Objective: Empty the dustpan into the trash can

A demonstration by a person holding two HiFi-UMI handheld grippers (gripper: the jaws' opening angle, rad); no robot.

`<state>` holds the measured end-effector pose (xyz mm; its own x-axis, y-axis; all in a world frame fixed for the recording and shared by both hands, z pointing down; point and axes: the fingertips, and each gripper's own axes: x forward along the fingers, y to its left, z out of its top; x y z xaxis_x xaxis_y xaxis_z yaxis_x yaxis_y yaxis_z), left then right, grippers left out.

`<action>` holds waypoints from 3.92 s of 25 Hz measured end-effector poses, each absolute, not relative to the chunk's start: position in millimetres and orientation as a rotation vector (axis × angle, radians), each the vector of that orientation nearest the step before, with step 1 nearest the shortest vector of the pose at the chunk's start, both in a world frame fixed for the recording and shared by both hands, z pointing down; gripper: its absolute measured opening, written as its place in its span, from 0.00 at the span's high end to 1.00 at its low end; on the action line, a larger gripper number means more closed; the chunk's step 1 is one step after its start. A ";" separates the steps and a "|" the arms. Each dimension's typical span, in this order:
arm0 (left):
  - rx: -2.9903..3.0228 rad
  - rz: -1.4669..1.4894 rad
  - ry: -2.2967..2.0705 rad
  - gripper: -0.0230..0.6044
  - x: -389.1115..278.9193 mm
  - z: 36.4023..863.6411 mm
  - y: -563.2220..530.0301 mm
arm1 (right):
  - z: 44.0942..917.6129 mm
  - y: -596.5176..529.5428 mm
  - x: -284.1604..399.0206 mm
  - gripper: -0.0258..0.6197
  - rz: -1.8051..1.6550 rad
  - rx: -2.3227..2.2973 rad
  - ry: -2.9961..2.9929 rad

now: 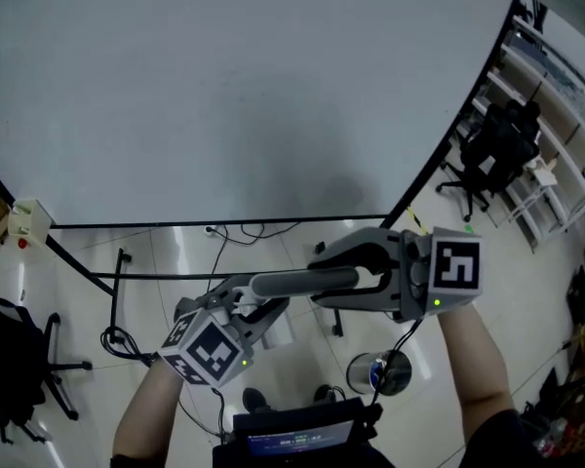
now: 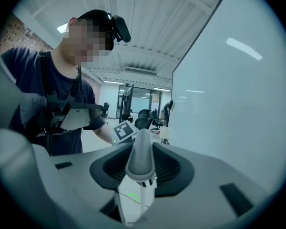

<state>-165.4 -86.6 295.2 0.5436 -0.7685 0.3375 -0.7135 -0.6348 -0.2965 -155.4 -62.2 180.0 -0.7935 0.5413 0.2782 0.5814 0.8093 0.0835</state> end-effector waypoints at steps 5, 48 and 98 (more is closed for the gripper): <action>-2.702 -0.623 1.299 0.91 -164.5 305.8 -89.0 | 189.5 -65.1 -159.6 0.73 -0.192 -0.835 -2.752; -2.758 -0.614 1.801 0.91 -228.8 446.1 -159.9 | 320.3 -135.2 -213.7 0.73 0.050 -0.893 -2.666; -2.700 -0.526 2.271 0.92 -236.2 571.3 -180.5 | 444.7 -145.3 -210.7 0.73 0.146 -0.826 -2.491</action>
<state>-236.2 -180.5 571.3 0.1840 -0.8599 0.4762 -0.9817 -0.1362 0.1334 -210.7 -145.3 444.7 -0.6868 0.5843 0.4324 0.5297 0.8097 -0.2527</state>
